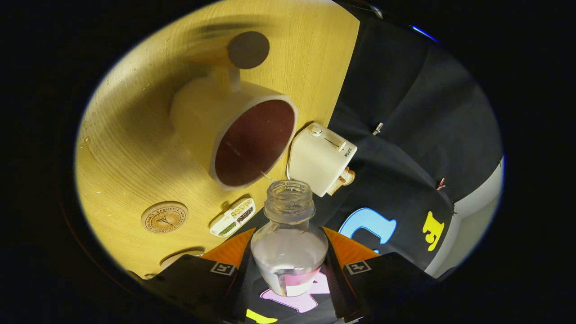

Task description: Take the bottle from table, then pour the juice into the cup, finally place the bottle on the coaster

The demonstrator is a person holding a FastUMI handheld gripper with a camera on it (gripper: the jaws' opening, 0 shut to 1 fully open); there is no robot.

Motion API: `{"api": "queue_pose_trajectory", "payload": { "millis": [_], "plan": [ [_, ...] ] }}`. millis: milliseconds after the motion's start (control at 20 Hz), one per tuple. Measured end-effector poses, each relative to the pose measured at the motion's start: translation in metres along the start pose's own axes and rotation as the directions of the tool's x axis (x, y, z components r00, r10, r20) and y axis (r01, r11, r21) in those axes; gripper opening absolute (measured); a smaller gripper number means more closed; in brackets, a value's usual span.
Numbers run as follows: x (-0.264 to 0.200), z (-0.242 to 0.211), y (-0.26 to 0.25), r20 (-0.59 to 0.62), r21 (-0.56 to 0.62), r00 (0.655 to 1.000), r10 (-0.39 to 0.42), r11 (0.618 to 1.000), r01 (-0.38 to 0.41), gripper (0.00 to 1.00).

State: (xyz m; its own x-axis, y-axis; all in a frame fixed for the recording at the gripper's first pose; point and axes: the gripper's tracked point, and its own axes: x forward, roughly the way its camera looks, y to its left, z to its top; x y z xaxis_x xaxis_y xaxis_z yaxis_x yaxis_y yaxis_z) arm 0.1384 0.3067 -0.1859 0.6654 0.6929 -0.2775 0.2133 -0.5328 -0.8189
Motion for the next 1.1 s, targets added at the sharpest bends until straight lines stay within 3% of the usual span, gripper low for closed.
{"api": "queue_pose_trajectory", "payload": {
  "millis": [350,750,950,1100],
  "plan": [
    [-0.002,0.003,0.003,-0.014,0.016,1.000,0.019,1.000,-0.019,0.73],
    [-0.019,0.004,-0.005,-0.058,0.194,0.998,0.033,0.981,-0.021,0.73],
    [-0.035,-0.003,-0.024,-0.096,0.370,0.995,0.030,0.929,0.008,0.73],
    [-0.049,-0.016,-0.033,-0.138,0.533,0.989,0.060,0.846,0.023,0.73]
  ]
}}
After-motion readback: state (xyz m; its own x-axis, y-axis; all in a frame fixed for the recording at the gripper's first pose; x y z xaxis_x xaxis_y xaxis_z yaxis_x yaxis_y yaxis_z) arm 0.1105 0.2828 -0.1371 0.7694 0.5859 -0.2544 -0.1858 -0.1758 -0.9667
